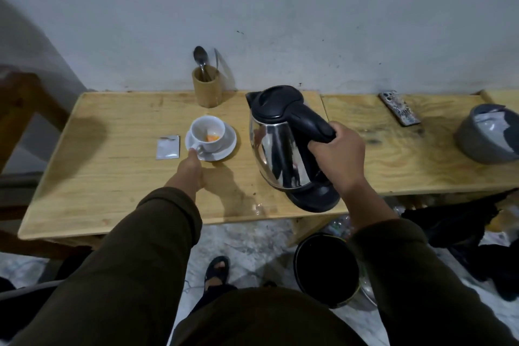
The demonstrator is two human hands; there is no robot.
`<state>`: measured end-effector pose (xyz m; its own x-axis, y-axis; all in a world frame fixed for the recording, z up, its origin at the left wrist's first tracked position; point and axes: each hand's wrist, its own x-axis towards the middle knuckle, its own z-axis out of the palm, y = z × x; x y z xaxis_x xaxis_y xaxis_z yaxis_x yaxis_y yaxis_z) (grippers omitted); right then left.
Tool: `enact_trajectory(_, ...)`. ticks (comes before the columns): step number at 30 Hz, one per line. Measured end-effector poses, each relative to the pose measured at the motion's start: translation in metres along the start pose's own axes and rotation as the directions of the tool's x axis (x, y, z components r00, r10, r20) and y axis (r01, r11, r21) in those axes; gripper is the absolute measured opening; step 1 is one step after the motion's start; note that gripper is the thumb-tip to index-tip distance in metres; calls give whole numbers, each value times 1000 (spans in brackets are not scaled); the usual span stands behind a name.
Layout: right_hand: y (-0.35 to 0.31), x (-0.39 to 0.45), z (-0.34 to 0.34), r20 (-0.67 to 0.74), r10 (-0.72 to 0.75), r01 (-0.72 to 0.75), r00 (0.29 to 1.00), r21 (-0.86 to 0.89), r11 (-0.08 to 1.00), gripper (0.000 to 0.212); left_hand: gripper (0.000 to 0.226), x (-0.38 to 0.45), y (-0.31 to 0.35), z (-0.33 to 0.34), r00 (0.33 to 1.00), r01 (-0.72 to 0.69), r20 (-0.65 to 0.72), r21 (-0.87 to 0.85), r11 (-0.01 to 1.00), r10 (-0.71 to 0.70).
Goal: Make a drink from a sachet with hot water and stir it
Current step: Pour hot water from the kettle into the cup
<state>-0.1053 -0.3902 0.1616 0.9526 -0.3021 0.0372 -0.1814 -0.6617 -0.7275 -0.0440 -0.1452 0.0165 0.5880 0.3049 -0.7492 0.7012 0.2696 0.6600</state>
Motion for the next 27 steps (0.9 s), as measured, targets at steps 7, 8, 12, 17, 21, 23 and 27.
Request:
enact_trajectory(7,-42,18,27,141,-76,106,987,-215,971,24,61,15,16,-11,994,26,105,-33,999,-22)
enact_trajectory(8,-46,20,31,153,-68,103,986,-233,967,29,59,16,18,-11,993,27,119,-24,999,-24)
enact_trajectory(12,-58,26,44,194,-49,113,980,-335,935,20,57,22,24,-11,987,40,154,-2,999,-39)
enact_trajectory(17,-72,33,54,225,-37,134,974,-431,892,8,57,33,24,-16,983,73,164,54,996,-81)
enact_trajectory(21,-81,38,59,234,-27,139,972,-477,868,8,58,38,23,-19,980,67,182,54,996,-76)
enact_trajectory(23,-84,40,62,237,-29,147,971,-498,855,7,61,41,22,-20,982,67,174,66,996,-77)
enact_trajectory(27,-91,40,66,254,-36,168,967,-520,838,6,61,43,22,-20,984,63,162,84,994,-76)
